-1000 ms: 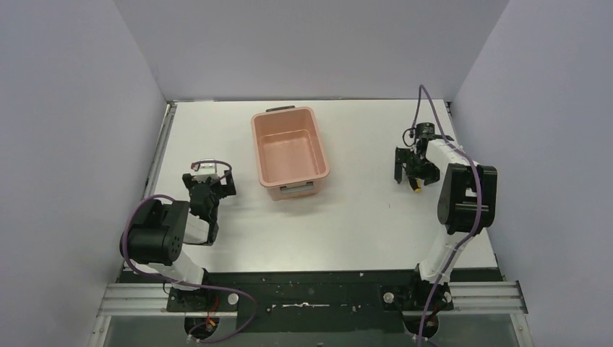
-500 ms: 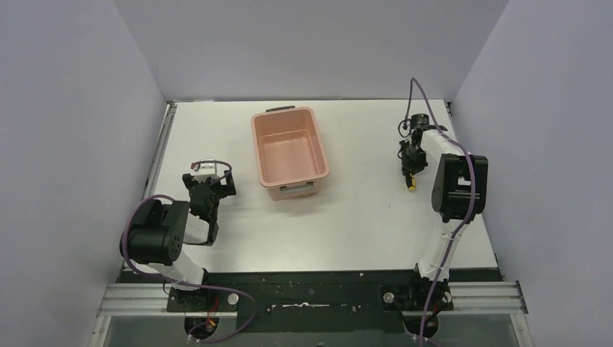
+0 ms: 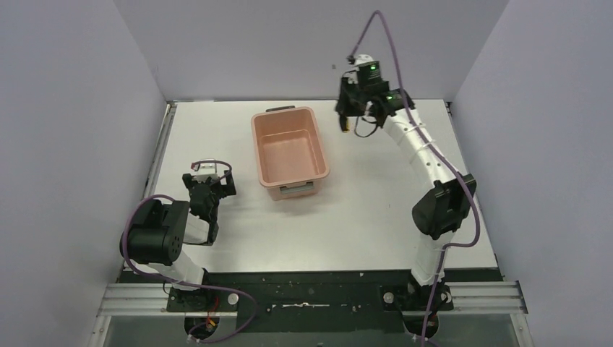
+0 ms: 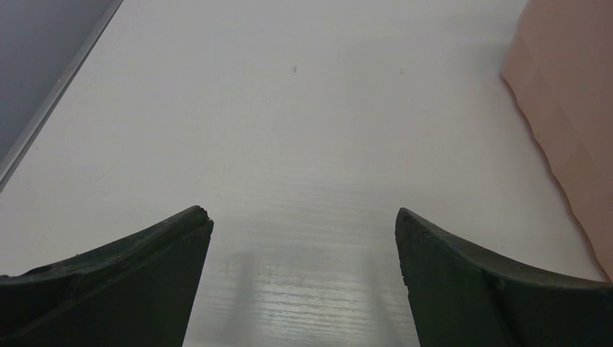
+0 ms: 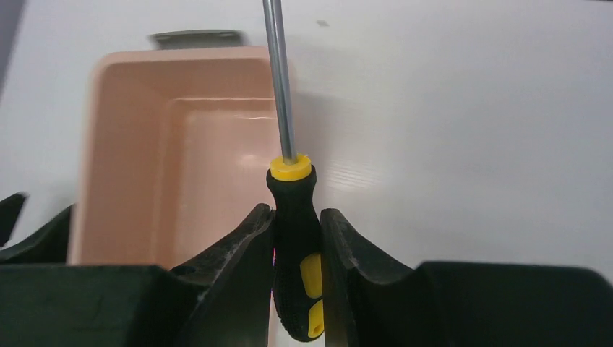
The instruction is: Put the screwdriver in the bin
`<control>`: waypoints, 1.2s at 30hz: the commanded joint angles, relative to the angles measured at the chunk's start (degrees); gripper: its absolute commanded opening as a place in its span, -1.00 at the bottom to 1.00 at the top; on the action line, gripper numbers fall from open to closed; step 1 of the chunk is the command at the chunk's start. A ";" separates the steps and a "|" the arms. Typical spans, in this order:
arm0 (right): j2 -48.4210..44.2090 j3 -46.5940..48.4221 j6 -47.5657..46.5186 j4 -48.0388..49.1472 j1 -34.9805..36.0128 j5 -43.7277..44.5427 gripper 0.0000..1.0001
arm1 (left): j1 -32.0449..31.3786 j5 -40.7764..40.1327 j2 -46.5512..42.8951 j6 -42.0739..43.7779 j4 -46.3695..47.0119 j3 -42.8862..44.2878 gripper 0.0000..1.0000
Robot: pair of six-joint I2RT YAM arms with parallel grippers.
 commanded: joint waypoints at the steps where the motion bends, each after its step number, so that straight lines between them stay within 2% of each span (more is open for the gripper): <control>1: 0.82 1.56 5.05 9.52 14.46 -0.17 -1.00 | 0.35 0.68 -0.37 0.64 1.41 0.11 0.95; 4: 6.80 3.53 5.38 9.22 19.45 3.67 -1.00 | 0.30 0.71 -0.40 0.61 1.45 0.11 0.95; 9: 16.57 6.04 5.80 3.85 23.75 9.52 -1.00 | 0.29 0.77 -0.35 0.62 1.41 0.11 0.95; 17: 19.25 -3.35 7.40 7.16 25.42 14.28 -0.99 | 0.30 0.75 -0.37 0.55 1.43 0.11 0.95; 20: 21.21 -3.74 7.31 7.40 25.36 14.67 -0.72 | 0.31 0.71 -0.38 0.63 1.43 0.11 0.95; 24: 21.68 -3.46 7.52 7.44 25.29 15.83 -0.03 | 0.29 0.72 -0.40 0.55 1.44 0.11 0.95; 25: 21.41 -3.15 7.64 7.44 25.31 16.13 0.08 | 0.29 0.76 -0.39 0.63 1.43 0.11 0.95; 36: 9.38 4.63 2.91 4.71 26.06 16.50 0.23 | 0.29 0.72 -0.40 0.60 1.38 0.11 0.95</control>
